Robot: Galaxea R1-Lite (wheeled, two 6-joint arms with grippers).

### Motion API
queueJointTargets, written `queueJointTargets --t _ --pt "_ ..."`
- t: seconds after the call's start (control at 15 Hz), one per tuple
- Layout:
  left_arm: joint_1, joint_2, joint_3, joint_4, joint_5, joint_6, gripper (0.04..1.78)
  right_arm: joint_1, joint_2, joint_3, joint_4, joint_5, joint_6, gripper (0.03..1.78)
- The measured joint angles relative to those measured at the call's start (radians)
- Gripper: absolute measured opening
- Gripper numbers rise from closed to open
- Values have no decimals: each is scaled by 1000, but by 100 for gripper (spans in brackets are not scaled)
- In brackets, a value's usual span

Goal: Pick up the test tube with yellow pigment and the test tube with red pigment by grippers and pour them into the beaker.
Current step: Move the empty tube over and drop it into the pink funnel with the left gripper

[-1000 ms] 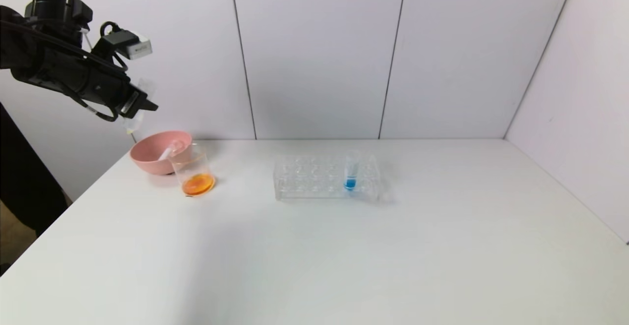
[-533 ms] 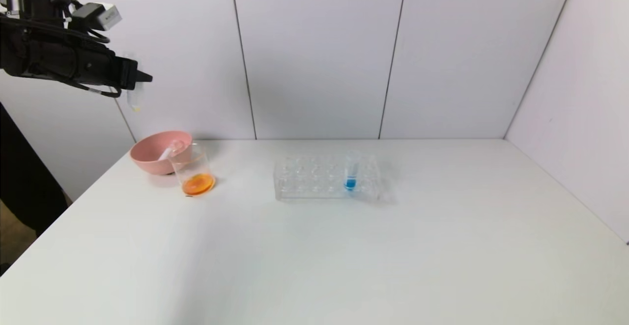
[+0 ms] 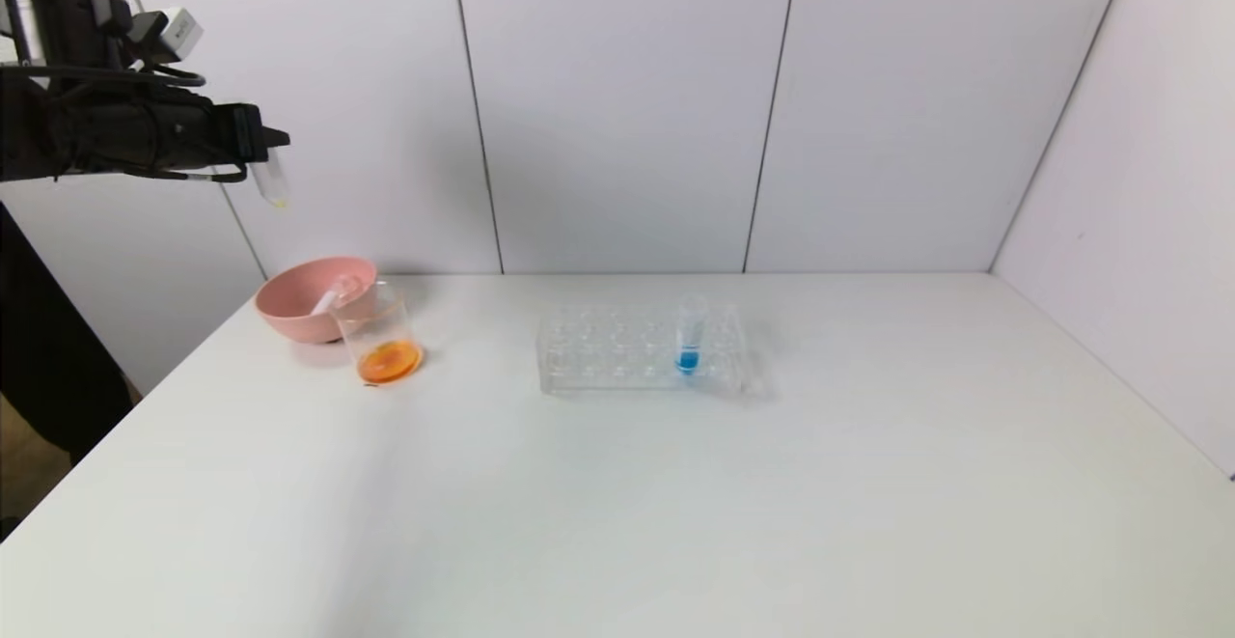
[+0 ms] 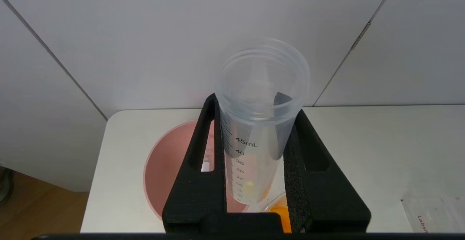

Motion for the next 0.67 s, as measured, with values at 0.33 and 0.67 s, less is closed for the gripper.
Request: queueJointTargets --t 0.33,0.67 --pt "16 5 157 -200 40 -16 46 0 0 0 0 0 0 170" --pt "36 34 250 -314 52 -17 46 0 0 0 0 0 0 170"
